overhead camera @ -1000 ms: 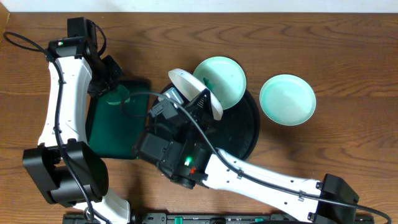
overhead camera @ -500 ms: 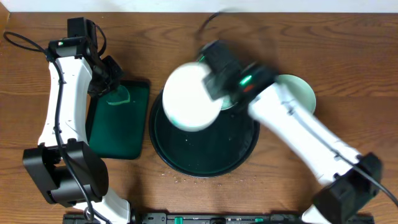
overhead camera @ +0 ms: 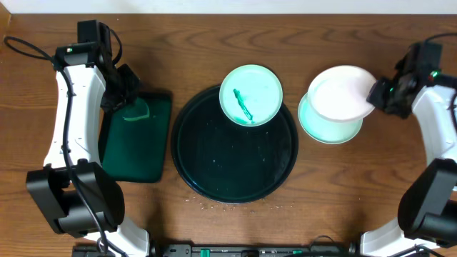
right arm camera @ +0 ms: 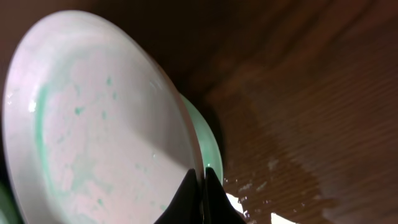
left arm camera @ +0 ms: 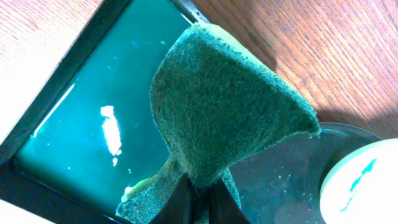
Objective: Clean dirty plates on tray and stack at the side
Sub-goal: 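Return right gripper to tray and tilt the last plate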
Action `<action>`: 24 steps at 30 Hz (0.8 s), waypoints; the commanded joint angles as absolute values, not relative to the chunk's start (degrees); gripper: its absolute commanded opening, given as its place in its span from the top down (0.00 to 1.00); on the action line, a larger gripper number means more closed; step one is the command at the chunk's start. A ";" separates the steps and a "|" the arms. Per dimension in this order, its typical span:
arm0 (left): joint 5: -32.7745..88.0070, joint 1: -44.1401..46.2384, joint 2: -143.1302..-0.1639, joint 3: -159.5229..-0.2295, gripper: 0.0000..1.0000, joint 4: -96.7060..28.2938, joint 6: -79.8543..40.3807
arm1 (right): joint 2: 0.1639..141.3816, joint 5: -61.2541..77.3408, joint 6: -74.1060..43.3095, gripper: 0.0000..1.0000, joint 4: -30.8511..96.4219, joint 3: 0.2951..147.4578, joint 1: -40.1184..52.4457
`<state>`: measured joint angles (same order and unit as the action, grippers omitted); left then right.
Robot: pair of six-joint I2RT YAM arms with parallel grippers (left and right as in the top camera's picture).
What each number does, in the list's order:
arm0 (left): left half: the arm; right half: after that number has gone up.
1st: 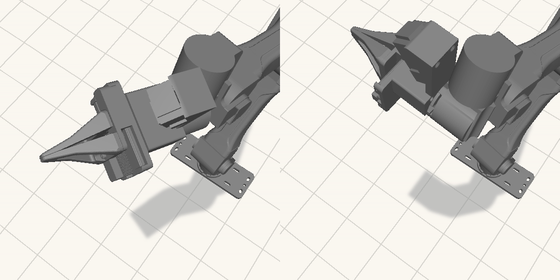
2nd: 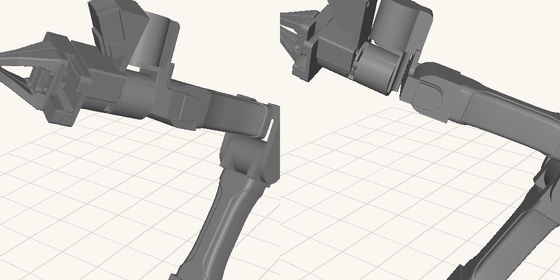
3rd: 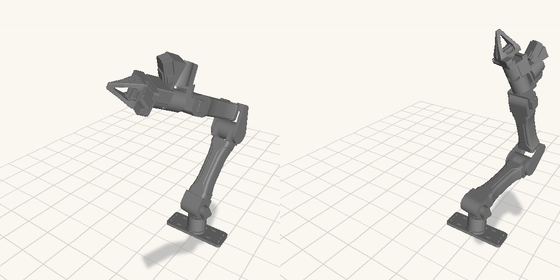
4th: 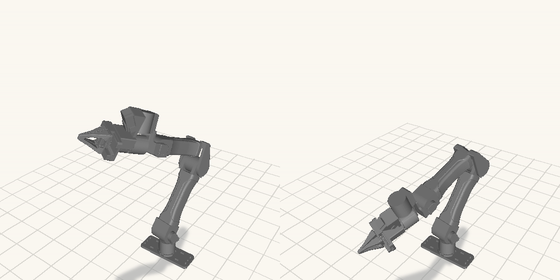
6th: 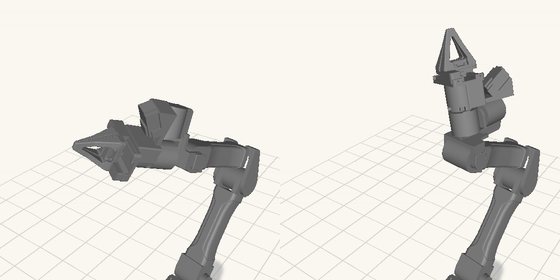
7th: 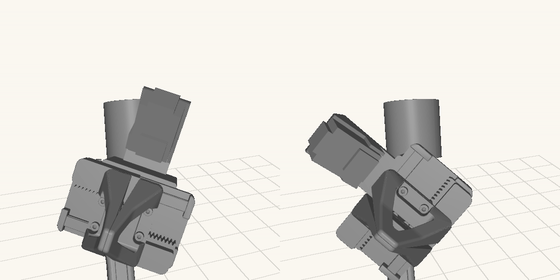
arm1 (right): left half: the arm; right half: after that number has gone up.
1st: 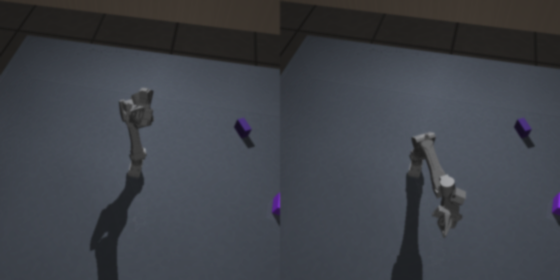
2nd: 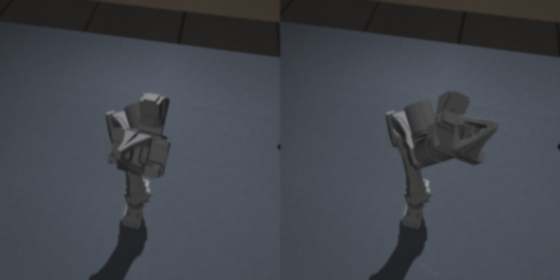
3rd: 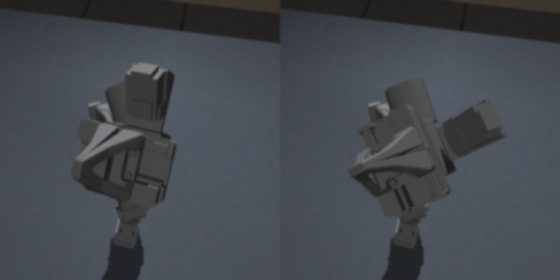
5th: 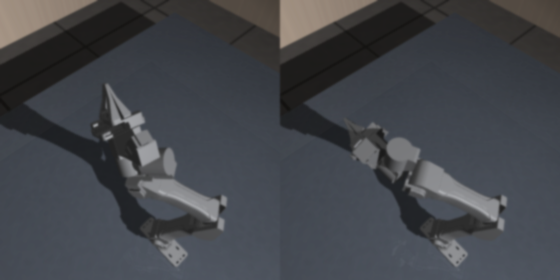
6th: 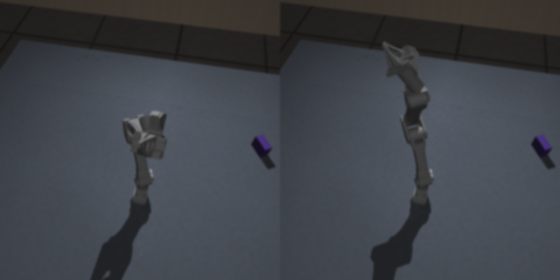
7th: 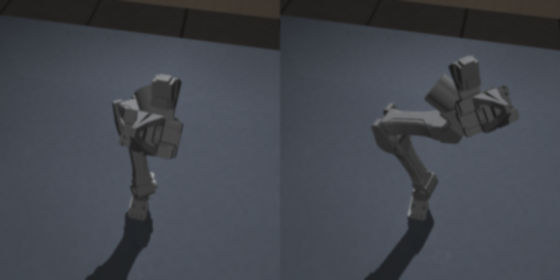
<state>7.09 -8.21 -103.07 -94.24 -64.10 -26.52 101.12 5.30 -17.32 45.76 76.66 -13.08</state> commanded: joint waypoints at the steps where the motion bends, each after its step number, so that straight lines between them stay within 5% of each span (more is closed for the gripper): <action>1: 6.37 -8.27 -102.35 -93.97 0.93 -64.16 -25.71 | 100.44 4.97 -16.40 0.99 42.76 71.35 -11.66; 3: 6.37 -8.27 -102.35 -93.97 0.93 -64.14 -25.71 | 100.44 4.99 -15.70 0.98 41.28 69.21 -10.83; 6: 6.37 -8.27 -102.35 -93.97 0.93 -64.16 -25.71 | 100.44 4.80 -15.59 0.65 39.70 68.40 -9.43; 9: 6.37 -8.27 -102.35 -93.97 0.93 -64.27 -25.41 | 100.42 8.05 -13.45 0.52 41.60 74.72 -6.70; 14: 6.37 -8.27 -102.35 -93.97 0.93 -65.52 -22.98 | 103.24 9.72 -4.62 0.53 47.59 90.43 2.42; 18: 6.39 -8.27 -102.35 -93.97 0.93 -65.76 -23.16 | 116.05 12.10 6.26 0.39 56.16 107.55 9.87; 24: 6.39 -8.27 -102.35 -93.97 0.93 -66.46 -23.16 | 132.86 17.98 16.73 0.44 62.41 124.64 12.91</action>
<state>7.11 -8.21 -103.07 -94.19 -66.15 -23.92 127.98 15.31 9.26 61.93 120.38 12.53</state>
